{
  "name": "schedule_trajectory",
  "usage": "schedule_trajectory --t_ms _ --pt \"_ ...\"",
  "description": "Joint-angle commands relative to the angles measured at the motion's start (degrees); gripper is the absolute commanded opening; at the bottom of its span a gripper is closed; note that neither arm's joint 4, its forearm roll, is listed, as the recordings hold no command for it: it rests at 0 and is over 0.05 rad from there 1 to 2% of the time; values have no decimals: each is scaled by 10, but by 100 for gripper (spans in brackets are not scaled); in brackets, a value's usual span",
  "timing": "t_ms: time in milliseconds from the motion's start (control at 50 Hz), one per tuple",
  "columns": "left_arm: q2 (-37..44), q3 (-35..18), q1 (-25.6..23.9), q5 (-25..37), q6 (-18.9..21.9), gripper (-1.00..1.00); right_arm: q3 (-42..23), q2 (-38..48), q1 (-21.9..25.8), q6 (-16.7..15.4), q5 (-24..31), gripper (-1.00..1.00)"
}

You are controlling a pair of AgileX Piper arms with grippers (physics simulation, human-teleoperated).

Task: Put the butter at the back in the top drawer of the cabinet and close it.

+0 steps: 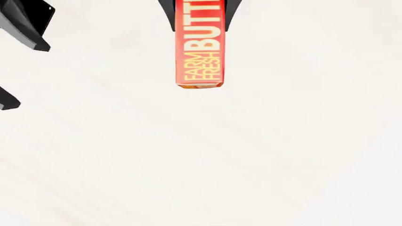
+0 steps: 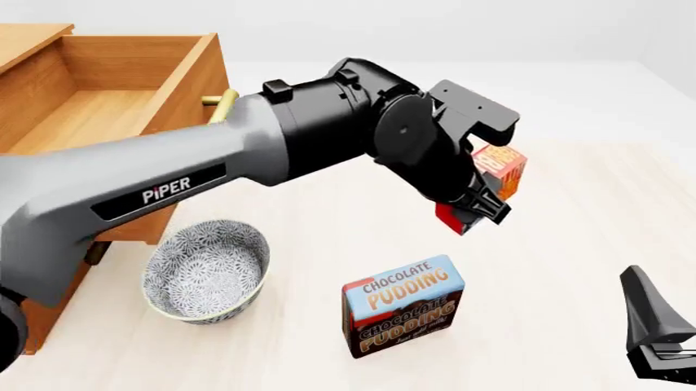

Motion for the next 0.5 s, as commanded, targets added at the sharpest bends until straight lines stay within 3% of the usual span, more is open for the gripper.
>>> schedule_trajectory --t_ms 20,500 --pt "-55 34 20 -4 13 -100 0 0 0 0 0 100" --pt "-177 114 75 9 34 -100 0 0 0 0 0 100"
